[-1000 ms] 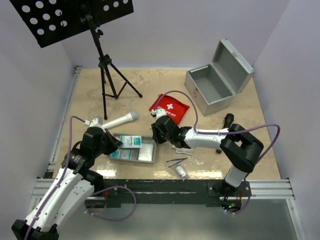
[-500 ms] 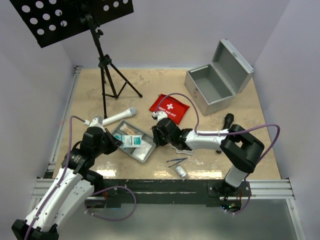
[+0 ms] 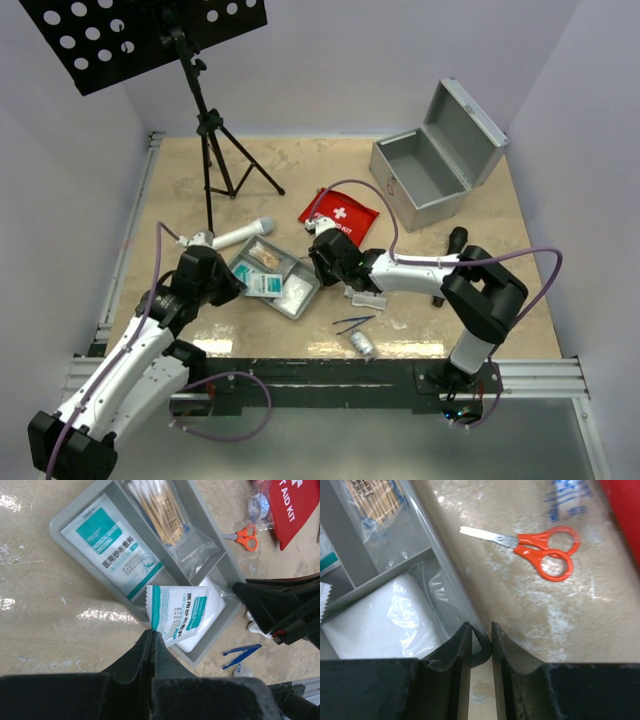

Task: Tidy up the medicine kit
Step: Adjust the medicine box compartment at the center of the board, then place the medical item at the medicine box compartment.

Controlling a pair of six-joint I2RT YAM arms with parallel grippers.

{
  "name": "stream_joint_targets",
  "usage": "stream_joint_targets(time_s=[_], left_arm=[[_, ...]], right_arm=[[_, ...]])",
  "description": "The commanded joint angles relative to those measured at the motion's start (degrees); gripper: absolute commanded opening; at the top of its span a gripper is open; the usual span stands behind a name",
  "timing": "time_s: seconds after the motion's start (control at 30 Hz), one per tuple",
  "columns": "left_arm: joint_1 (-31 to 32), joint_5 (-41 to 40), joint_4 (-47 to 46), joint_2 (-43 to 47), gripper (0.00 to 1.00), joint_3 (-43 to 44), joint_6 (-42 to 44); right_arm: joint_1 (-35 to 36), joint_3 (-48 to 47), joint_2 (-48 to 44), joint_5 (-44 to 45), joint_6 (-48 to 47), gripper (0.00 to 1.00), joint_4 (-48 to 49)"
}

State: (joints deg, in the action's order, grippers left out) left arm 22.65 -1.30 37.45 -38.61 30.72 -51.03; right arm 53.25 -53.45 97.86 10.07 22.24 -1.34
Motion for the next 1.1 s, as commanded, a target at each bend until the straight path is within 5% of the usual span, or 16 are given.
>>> stream_joint_targets(time_s=[0.0,0.5,0.8,1.07], left_arm=[[0.3,-0.4,-1.4,-2.2,0.00,3.0,2.9],[-1.4,-4.6,-2.8,-15.9,0.00,14.4,13.7],[-2.2,-2.0,-2.4,-21.9,0.00,14.9,23.2],[-2.5,-0.3,-4.5,-26.9,0.00,16.2,25.5]], right_arm=[[-2.3,-2.8,-0.1,4.8,-4.9,0.20,-4.1],[-2.4,-5.5,-0.7,5.6,-8.7,0.22,-6.9],[-2.4,-5.5,-1.2,5.8,-7.8,0.38,-6.8],[-2.4,-5.1,-3.1,4.9,-7.3,0.41,-5.9]])
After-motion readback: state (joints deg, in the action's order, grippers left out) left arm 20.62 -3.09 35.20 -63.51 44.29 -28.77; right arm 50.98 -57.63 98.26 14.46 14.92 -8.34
